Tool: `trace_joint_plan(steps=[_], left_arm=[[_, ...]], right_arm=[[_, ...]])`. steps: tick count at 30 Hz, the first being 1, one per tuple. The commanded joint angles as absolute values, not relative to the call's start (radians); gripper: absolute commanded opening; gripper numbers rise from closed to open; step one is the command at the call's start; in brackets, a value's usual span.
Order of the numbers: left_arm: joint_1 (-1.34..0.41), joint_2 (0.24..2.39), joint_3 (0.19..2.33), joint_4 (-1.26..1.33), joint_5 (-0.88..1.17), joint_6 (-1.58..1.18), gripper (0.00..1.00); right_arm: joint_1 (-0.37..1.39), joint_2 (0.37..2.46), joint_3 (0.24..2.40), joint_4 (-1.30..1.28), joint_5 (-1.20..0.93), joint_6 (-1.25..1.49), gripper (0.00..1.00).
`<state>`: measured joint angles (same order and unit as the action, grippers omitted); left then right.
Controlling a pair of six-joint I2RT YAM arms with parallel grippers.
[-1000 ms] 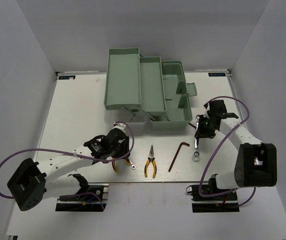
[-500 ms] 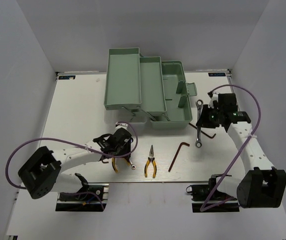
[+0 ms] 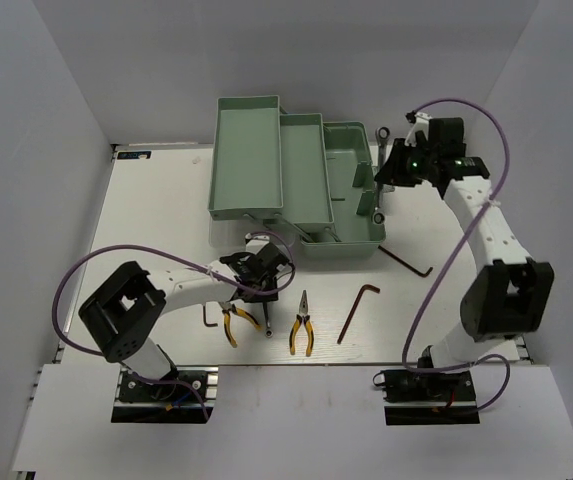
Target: Sort the tools into containers
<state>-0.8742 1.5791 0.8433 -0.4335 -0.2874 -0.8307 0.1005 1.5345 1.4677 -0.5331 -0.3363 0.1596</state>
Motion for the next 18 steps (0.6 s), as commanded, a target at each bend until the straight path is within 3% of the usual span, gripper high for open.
trace_joint_plan(steps=[1,8,9,10,13,18], left_arm=[[-0.897,1.597,0.834,-0.506,-0.311,-0.885,0.48],[-0.927,1.608,0.834,-0.537,-0.33,-0.905,0.48],[-0.936,1.608,0.834,-0.537,-0.33,-0.905,0.48],[-0.936,1.608,0.834,-0.537,-0.339,-0.905,0.48],[-0.956,1.608,0.834,-0.557,-0.348,-0.914,0.48],[-0.965,1.598,0.825,-0.578,-0.357,-0.933,0.48]], right_arm=[[0.138,1.647,1.572,-0.466,-0.359,0.181,0.0],[0.216,1.793,1.649,-0.486,-0.305,0.132,0.01],[0.219,1.807,1.654,-0.488,-0.299,0.127,0.09],[0.227,1.821,1.663,-0.498,-0.292,0.124,0.36],[0.236,1.821,1.663,-0.511,-0.305,0.112,0.65],[0.23,1.668,1.568,-0.47,-0.273,0.12,0.64]])
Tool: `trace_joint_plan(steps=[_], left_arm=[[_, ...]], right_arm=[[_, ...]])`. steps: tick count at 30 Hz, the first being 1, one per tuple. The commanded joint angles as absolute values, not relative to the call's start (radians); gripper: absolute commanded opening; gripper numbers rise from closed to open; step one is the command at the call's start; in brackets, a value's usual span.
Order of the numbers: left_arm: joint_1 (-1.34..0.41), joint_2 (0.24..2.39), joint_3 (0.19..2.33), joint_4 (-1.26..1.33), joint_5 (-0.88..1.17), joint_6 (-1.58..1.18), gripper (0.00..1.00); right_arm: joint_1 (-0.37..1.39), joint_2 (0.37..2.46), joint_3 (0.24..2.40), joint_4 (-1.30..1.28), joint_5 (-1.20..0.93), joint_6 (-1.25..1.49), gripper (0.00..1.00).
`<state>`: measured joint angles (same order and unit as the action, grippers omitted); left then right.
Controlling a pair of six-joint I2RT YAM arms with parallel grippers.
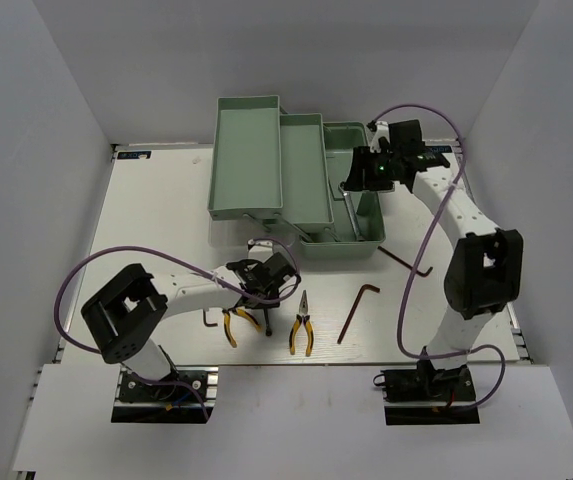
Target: Sort the tools into containers
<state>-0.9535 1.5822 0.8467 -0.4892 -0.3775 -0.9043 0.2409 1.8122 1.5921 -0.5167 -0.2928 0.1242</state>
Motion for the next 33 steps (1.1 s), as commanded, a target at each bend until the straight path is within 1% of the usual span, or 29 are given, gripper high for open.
trace_joint_plan(steps=[1,2,3,5,6,9,10,11,13,14,16,17,19,20,21,24,29,33], left_arm=[[-0.974,1.598,0.825,-0.593,-0.367,-0.933,0.48],[-0.974,1.611,0.825,-0.594,-0.379,-0.943,0.48],[-0.985,1.611,0.825,-0.616,-0.379,-0.956,0.48],[-0.994,1.631,0.836,-0.626,-0.391,-0.966,0.47],[-0.994,1.646,0.836,-0.638,-0.4,-0.98,0.45],[-1.005,1.684,0.836,-0.649,-0.4,-1.002,0.4],[-1.017,1.693,0.836,-0.637,-0.4,-1.002,0.4],[-1.026,1.704,0.827,-0.637,-0.391,-1.015,0.36],[-1.035,1.747,0.827,-0.626,-0.391,-1.015,0.31],[-1.035,1.764,0.827,-0.626,-0.381,-1.028,0.25],[-1.057,1.81,0.838,-0.626,-0.38,-1.037,0.21],[-1.057,1.821,0.838,-0.626,-0.38,-1.048,0.15],[-1.077,1.83,0.838,-0.626,-0.38,-1.062,0.11],[-1.087,1.83,0.827,-0.626,-0.38,-1.074,0.04],[-1.088,1.83,0.827,-0.626,-0.38,-1.083,0.0],[-1.114,1.784,0.84,-0.644,-0.39,-1.083,0.0],[-1.167,1.639,0.914,-0.729,-0.454,-1.053,0.0],[-1.187,1.531,0.966,-0.771,-0.477,-1.023,0.0]], right_arm=[[0.229,1.646,1.55,-0.465,-0.256,0.124,0.61],[0.229,1.623,1.489,-0.463,-0.211,0.13,0.58],[0.222,1.549,1.462,-0.45,-0.195,0.147,0.58],[0.215,1.499,1.387,-0.431,-0.161,0.153,0.56],[0.204,1.427,1.312,-0.41,-0.158,0.164,0.56],[0.183,1.34,1.218,-0.384,-0.163,0.182,0.56],[0.18,1.326,1.201,-0.376,-0.167,0.198,0.56],[0.169,1.312,1.187,-0.37,-0.17,0.205,0.56],[0.156,1.275,1.137,-0.347,-0.179,0.218,0.56],[0.141,1.267,1.115,-0.345,-0.186,0.235,0.56],[0.126,1.249,1.092,-0.331,-0.21,0.247,0.56],[0.117,1.237,1.083,-0.333,-0.224,0.247,0.56],[0.1,1.229,1.075,-0.344,-0.244,0.249,0.56],[0.085,1.212,1.068,-0.347,-0.248,0.249,0.56],[0.081,1.207,1.062,-0.344,-0.256,0.249,0.56],[0.054,1.178,1.022,-0.342,-0.282,0.238,0.56],[0.012,1.14,0.96,-0.345,-0.31,0.226,0.62],[-0.024,1.135,0.943,-0.35,-0.337,0.229,0.64]])
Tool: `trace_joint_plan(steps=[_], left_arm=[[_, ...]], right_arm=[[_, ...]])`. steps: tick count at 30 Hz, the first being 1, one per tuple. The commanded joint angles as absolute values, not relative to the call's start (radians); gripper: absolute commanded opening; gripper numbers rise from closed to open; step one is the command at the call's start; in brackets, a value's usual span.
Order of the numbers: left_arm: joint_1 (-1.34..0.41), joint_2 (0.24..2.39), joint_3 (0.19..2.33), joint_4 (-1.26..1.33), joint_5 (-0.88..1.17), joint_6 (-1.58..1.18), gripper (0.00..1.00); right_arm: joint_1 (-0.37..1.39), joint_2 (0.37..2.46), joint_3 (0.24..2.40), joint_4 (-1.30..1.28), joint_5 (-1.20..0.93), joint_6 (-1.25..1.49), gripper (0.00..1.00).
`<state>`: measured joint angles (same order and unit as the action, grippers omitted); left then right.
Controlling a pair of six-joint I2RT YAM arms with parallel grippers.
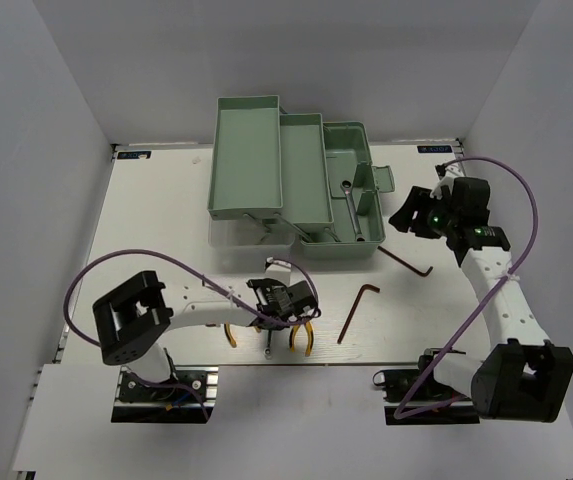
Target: Sort the tools into containers
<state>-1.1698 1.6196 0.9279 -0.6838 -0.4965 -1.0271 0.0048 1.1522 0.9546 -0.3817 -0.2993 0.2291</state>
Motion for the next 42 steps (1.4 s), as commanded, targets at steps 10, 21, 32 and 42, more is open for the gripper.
trace_joint_plan(steps=[10,21,32,42], left_arm=[[-1.25,1.387,1.068,-0.681,-0.433,-0.826,0.0],[-1.221,1.471,1.353,-0.456,-0.385,-0.511,0.0],[-1.046,1.963,1.868,-0.347,-0.495,-0.393,0.0],[-0.931,2.279,2.246,-0.383,-0.54,-0.313,0.0]], right_arm=[[-0.069,1.124,0.913,-0.382,-0.354,0.187,0.65],[-0.087,1.084,0.882,-0.414,-0.164,0.051,0.0],[-0.129,1.068,0.835,-0.443,-0.314,-0.133,0.09],[-0.158,1.095,0.795,-0.448,-0.446,-0.277,0.54]])
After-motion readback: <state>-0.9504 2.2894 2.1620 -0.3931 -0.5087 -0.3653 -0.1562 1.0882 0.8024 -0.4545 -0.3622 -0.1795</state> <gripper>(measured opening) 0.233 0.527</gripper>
